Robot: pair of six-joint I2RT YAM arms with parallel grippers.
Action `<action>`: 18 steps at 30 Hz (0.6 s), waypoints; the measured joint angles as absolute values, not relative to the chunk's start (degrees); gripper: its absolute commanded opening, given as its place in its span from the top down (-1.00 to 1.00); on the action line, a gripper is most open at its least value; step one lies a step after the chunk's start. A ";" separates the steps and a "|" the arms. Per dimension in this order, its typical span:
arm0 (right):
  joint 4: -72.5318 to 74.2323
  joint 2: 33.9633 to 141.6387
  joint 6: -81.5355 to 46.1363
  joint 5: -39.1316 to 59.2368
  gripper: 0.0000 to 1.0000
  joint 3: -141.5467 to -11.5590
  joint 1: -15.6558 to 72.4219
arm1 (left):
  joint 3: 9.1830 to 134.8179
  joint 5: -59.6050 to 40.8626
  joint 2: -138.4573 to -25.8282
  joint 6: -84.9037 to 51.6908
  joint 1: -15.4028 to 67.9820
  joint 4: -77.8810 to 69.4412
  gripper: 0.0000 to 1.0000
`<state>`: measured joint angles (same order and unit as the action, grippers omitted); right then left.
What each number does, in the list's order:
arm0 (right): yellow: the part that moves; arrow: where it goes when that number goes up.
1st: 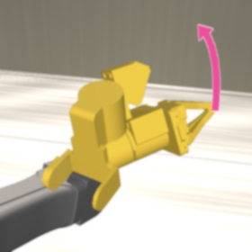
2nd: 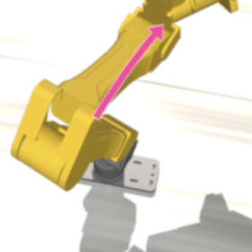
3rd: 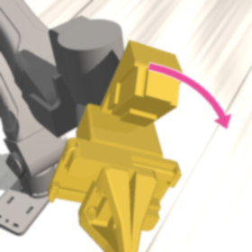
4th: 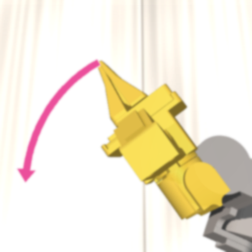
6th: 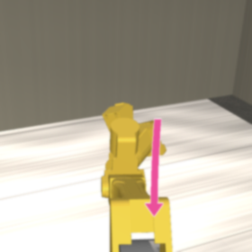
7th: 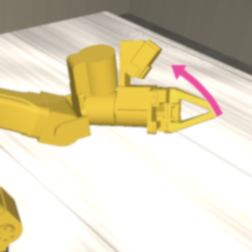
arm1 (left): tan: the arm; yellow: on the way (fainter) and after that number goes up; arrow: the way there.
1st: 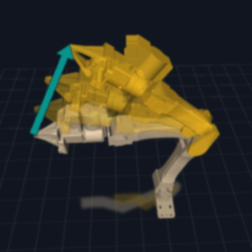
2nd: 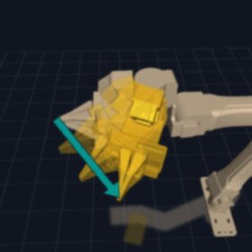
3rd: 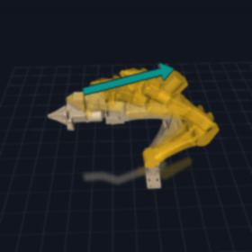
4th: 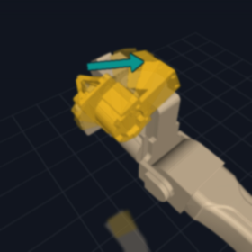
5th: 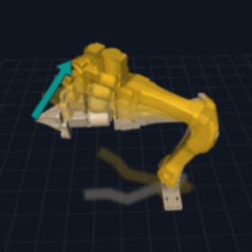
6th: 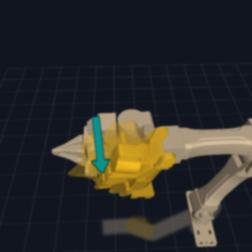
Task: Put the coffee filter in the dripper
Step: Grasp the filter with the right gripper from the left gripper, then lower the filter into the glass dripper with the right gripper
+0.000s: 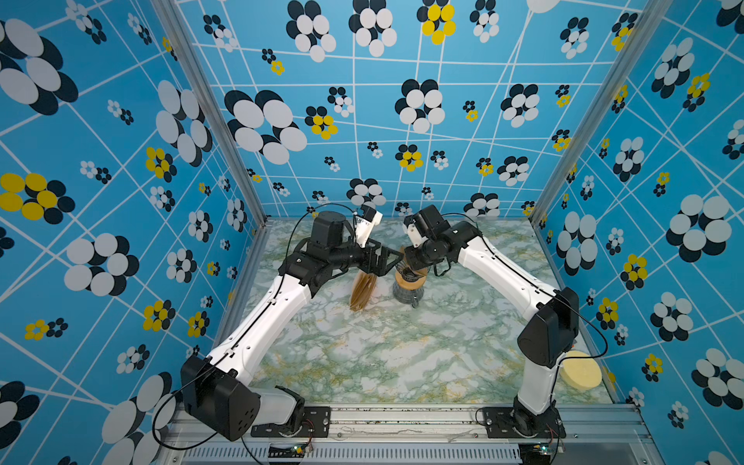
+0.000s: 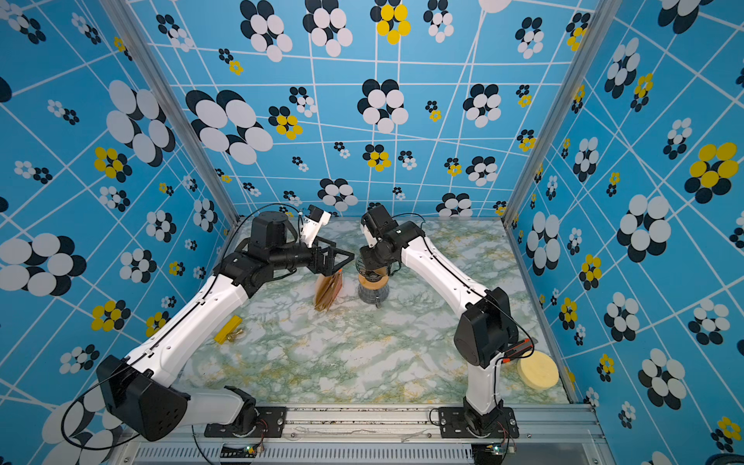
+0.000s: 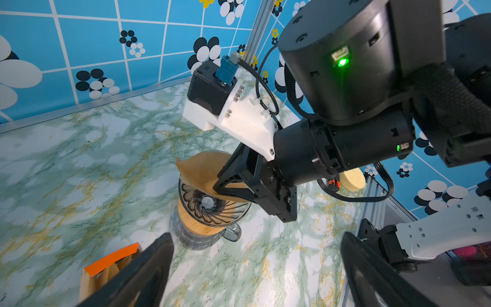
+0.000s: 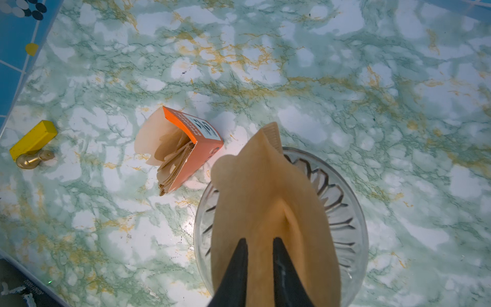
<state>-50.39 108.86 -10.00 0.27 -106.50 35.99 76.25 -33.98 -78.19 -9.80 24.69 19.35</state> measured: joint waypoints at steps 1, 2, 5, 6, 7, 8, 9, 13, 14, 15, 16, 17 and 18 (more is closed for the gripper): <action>-50.39 108.97 -10.02 0.27 0.55 -106.50 35.99 | 76.25 -33.95 -78.19 -9.80 24.69 19.35 -0.98; -50.39 109.06 -10.00 0.30 0.54 -106.50 35.99 | 76.25 -33.95 -78.19 -9.80 24.69 19.35 -0.98; -50.39 109.36 -10.02 0.30 0.51 -106.50 35.99 | 76.25 -33.71 -78.19 -9.78 24.77 19.35 -0.98; -50.39 109.49 -10.00 0.27 0.50 -106.50 35.99 | 76.25 -33.61 -78.19 -9.78 24.80 19.35 -0.98; -50.39 109.69 -10.00 0.27 0.48 -106.50 35.99 | 76.25 -33.61 -78.19 -9.78 24.80 19.35 -0.98; -50.39 109.80 -10.00 0.27 0.48 -106.50 35.99 | 76.25 -33.58 -78.19 -9.78 24.80 19.35 -0.98; -50.39 109.93 -10.00 0.27 0.46 -106.50 35.99 | 76.25 -33.58 -78.19 -9.78 24.80 19.35 -0.98; -50.39 110.61 -9.98 0.10 0.42 -106.50 35.99 | 76.25 -33.58 -78.19 -9.78 24.80 19.35 -0.98; -50.41 110.83 -9.98 0.05 0.42 -106.50 35.99 | 76.25 -33.58 -78.19 -9.78 24.80 19.35 -0.98; -50.41 111.13 -9.85 -0.03 0.42 -106.50 36.01 | 76.25 -33.58 -78.19 -9.78 24.80 19.35 -0.98; -50.41 111.46 -9.82 -0.19 0.42 -106.50 36.01 | 76.25 -33.61 -78.19 -9.78 24.80 19.35 -0.98; -50.41 111.79 -9.80 -0.38 0.41 -106.50 36.01 | 76.25 -33.58 -78.19 -9.78 24.80 19.35 -0.98; -50.43 112.07 -9.78 -0.56 0.41 -106.50 36.01 | 76.25 -33.58 -78.19 -9.78 24.80 19.35 -0.98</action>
<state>-50.43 112.07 -9.78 -0.56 -106.50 36.01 76.25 -33.58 -78.19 -9.78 24.80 19.35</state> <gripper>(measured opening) 0.293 0.991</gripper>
